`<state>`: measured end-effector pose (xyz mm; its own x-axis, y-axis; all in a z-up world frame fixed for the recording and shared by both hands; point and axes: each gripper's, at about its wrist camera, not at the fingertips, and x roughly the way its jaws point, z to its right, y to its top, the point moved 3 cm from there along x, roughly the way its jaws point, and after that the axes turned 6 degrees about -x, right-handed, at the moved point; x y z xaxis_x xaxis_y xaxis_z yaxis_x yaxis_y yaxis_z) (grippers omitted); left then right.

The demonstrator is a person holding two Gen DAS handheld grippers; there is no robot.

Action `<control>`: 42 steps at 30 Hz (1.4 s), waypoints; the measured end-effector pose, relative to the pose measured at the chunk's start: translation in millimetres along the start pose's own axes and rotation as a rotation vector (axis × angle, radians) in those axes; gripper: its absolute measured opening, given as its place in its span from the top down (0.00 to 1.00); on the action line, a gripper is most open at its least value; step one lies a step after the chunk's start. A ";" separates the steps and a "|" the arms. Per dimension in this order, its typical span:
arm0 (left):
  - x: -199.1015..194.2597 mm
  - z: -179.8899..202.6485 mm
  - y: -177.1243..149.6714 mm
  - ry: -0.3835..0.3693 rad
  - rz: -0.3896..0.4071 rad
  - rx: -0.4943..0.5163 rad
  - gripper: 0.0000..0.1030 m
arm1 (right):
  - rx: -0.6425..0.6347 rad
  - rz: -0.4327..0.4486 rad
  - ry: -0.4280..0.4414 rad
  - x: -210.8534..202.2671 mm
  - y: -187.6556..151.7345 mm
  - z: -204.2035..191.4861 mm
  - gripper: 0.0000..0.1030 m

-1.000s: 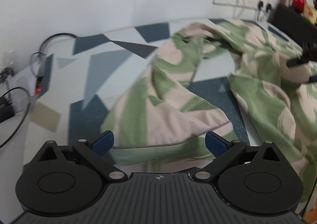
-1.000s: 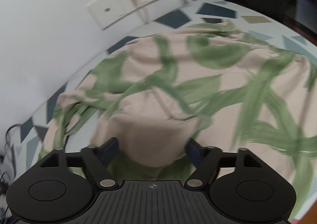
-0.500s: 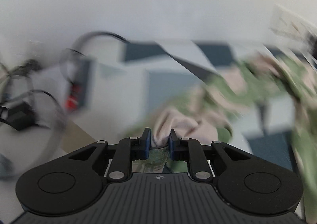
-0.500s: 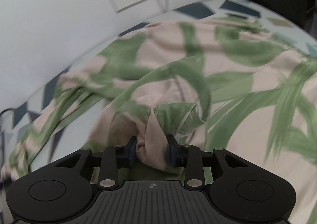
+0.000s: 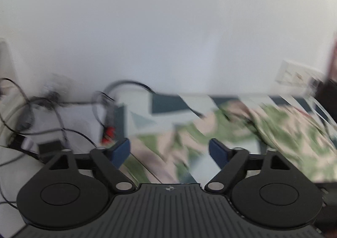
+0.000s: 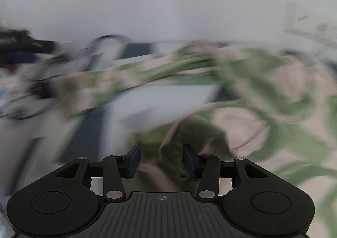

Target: Fold clothes

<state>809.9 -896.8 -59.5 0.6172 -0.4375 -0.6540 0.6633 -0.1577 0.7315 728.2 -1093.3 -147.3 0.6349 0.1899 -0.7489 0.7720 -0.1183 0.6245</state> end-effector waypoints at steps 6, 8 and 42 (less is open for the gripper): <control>17.9 28.7 -30.6 -0.058 -0.094 0.005 0.12 | 0.228 -0.011 0.041 -30.7 5.7 43.6 0.41; 31.6 48.7 -42.7 -0.088 -0.134 0.001 0.12 | 0.268 0.047 -0.028 -60.6 6.1 72.6 0.27; -9.7 161.4 -85.2 0.489 -0.021 -0.286 0.13 | -0.070 -0.040 -0.293 -66.4 -25.2 290.7 0.25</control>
<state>679.1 -1022.0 -84.3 0.6813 0.0346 -0.7311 0.7241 0.1143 0.6802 675.3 -1386.3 -177.8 0.5932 -0.0976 -0.7991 0.7994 -0.0468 0.5990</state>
